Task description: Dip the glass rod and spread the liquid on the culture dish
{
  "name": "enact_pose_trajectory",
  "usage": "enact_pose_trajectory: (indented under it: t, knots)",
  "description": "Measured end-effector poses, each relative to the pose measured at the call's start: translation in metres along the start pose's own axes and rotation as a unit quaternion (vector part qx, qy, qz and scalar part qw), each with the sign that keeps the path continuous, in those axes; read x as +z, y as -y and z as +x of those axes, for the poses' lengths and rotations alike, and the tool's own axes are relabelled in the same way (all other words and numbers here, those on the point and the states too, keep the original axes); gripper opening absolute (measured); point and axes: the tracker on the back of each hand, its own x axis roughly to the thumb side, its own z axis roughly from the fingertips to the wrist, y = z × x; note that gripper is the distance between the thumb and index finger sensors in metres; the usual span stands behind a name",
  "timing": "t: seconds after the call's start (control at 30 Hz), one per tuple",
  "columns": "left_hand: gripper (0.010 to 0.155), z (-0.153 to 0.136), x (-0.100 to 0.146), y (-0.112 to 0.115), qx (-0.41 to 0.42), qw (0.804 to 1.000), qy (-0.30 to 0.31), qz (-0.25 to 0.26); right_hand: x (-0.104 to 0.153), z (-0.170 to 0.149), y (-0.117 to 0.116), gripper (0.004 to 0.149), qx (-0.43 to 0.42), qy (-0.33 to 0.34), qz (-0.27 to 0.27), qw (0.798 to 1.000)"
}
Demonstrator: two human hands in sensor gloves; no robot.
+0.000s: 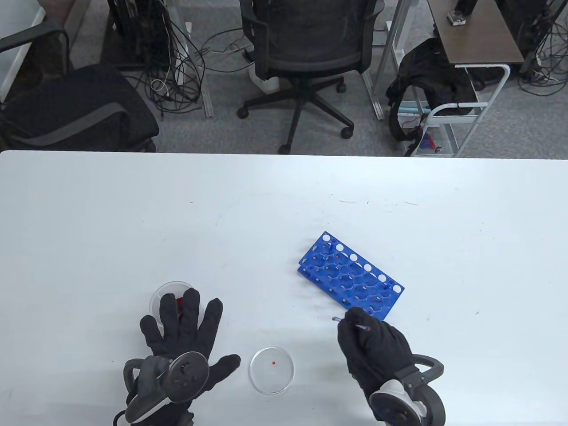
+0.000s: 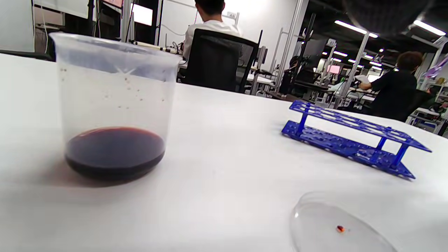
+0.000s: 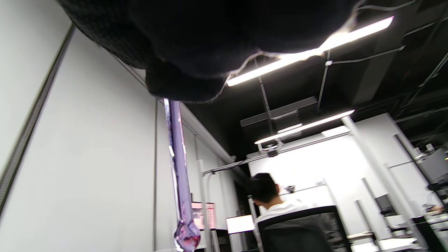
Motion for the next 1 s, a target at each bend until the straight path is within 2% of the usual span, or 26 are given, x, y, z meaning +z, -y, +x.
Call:
enact_pose_trajectory:
  t: [0.23,0.43,0.77,1.0]
  knots:
    - [0.099,-0.001,-0.001,0.002,-0.003,1.000,-0.007,-0.010,-0.005,-0.037,-0.012,0.040,0.043,-0.052,0.024,0.997]
    - [0.099,0.000,-0.002,0.004,-0.010,1.000,-0.007,-0.018,-0.001,-0.057,-0.039,0.040,0.059,-0.082,0.084,0.991]
    - [0.099,0.003,-0.003,0.007,-0.018,0.999,-0.005,-0.032,0.006,-0.069,-0.073,0.041,0.071,-0.108,0.167,0.978]
    - [0.099,0.004,-0.003,0.007,-0.017,0.999,-0.005,-0.033,0.009,-0.076,-0.084,0.043,0.059,-0.135,0.209,0.967]
